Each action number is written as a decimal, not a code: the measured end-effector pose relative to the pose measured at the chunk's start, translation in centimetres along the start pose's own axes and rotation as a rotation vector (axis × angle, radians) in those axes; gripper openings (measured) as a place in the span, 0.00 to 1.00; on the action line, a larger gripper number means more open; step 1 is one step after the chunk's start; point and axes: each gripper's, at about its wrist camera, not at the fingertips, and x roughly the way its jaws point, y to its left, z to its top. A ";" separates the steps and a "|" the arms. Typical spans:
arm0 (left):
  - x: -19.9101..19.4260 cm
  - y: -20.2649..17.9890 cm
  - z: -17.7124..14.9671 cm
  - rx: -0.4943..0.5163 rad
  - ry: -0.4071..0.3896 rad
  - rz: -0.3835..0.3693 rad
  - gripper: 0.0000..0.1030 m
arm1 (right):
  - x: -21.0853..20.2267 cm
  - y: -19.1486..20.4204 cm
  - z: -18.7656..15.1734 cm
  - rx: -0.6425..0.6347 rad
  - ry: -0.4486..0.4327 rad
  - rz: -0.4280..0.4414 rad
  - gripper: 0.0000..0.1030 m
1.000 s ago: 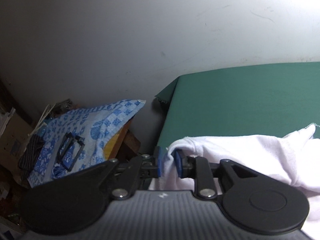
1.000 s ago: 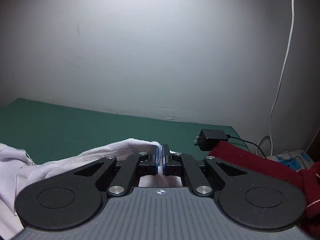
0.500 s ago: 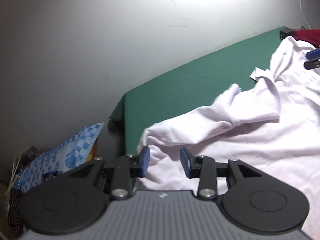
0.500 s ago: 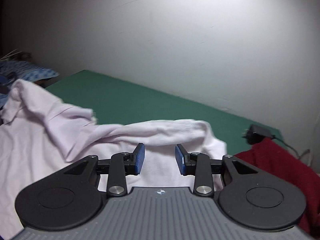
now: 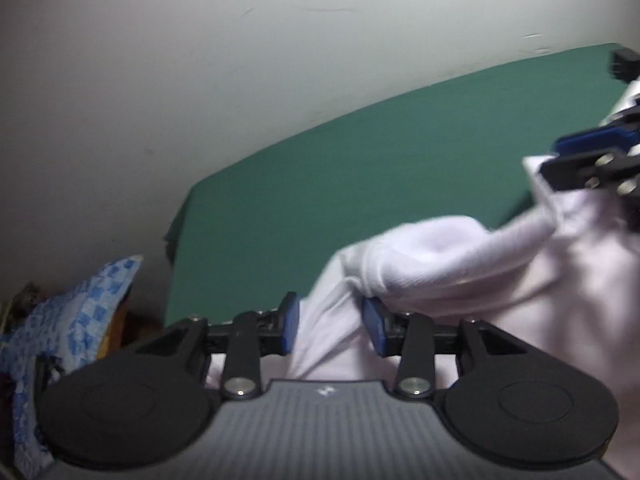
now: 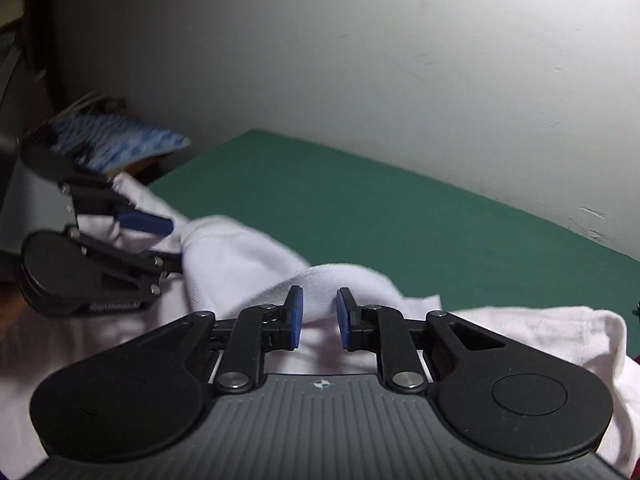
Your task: Fold clothes
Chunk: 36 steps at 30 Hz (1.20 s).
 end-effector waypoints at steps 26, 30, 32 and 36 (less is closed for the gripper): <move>-6.3 9.1 -13.2 -0.171 0.065 0.034 0.56 | -14.2 -13.7 -12.8 0.810 -0.046 -0.058 0.06; -4.5 11.2 -13.1 -0.239 0.102 0.161 0.56 | -18.6 -10.9 -10.9 0.613 -0.197 -0.282 0.07; -4.2 12.7 -12.8 -0.252 0.107 0.216 0.55 | -19.0 -9.4 -10.5 0.482 -0.155 -0.450 0.14; -4.0 14.9 -12.6 -0.231 0.115 0.305 0.56 | -17.7 -8.5 -11.1 0.347 -0.025 -0.522 0.42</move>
